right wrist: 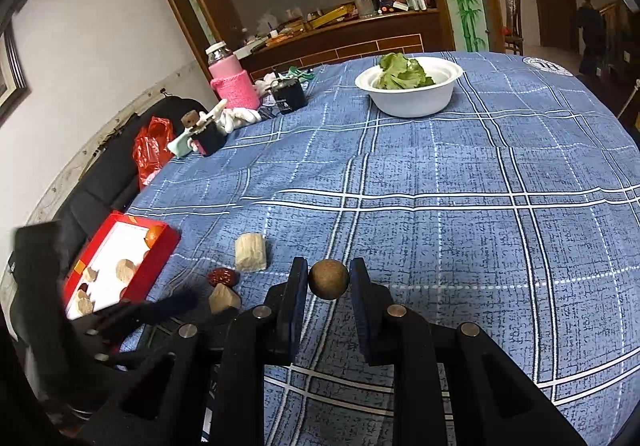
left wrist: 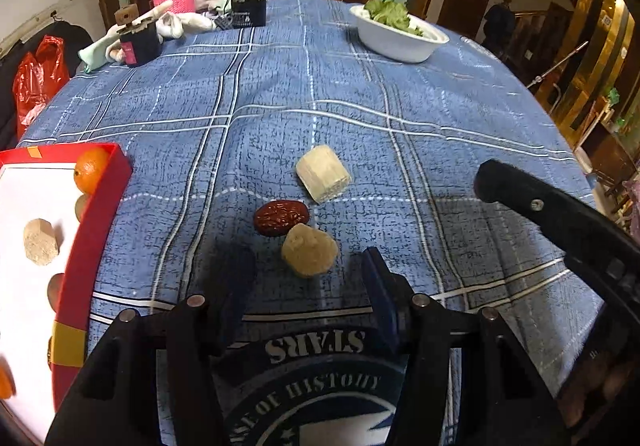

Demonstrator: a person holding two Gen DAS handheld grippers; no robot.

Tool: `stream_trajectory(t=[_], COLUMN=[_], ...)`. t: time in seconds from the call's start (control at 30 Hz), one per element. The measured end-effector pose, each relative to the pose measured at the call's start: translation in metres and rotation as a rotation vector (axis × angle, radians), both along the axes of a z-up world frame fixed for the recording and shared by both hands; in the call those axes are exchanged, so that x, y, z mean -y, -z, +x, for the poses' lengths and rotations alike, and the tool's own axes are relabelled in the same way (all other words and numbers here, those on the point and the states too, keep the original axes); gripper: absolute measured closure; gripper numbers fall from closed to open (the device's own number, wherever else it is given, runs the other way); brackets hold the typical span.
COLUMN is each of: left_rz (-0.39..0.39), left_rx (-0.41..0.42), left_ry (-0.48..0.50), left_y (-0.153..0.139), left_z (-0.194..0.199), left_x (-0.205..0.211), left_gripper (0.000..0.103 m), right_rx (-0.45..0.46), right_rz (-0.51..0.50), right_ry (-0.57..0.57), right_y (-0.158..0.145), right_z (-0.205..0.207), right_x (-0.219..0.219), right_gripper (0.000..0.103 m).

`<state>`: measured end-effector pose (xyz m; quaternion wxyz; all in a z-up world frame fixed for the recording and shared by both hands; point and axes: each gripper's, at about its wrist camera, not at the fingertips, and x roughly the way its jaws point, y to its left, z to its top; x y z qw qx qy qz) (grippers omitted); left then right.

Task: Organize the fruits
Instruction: 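Move both open grippers back to the remaining items on the cloth, then grasp a beige round pastry with the left gripper while the right gripper grasps a brown round fruit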

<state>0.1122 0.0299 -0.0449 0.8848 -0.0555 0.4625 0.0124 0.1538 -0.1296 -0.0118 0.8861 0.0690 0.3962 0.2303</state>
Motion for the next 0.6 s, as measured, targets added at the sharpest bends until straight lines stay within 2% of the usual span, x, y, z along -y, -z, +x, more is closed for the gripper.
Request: stream_trajectory(t=[0.07, 0.2, 0.33, 0.43, 0.6], left_rz=[0.017, 0.034, 0.057, 0.046, 0.042], left_rx=[0.010, 0.019, 0.030, 0.026, 0.061], left_ry=[-0.009, -0.038, -0.044, -0.048, -0.046], left_y=[0.001, 0.002, 0.002, 0.000, -0.019], left_z=[0.001, 0.004, 0.002, -0.002, -0.020], left_x=[0.002, 0.001, 0.003, 0.002, 0.000], left_gripper=[0.053, 0.074, 0.077, 0.077, 0.077], right_rx=[0.004, 0.003, 0.005, 0.011, 0.039], right_rz=[0.006, 0.034, 0.044, 0.049, 0.047], right_ry=[-0.010, -0.016, -0.013, -0.014, -0.038], right_y=[-0.001, 0.000, -0.001, -0.001, -0.002], right_z=[0.000, 0.001, 0.001, 0.000, -0.003], right_x=[-0.001, 0.000, 0.001, 0.002, -0.004], right_gripper=[0.080, 0.081, 0.081, 0.081, 0.081])
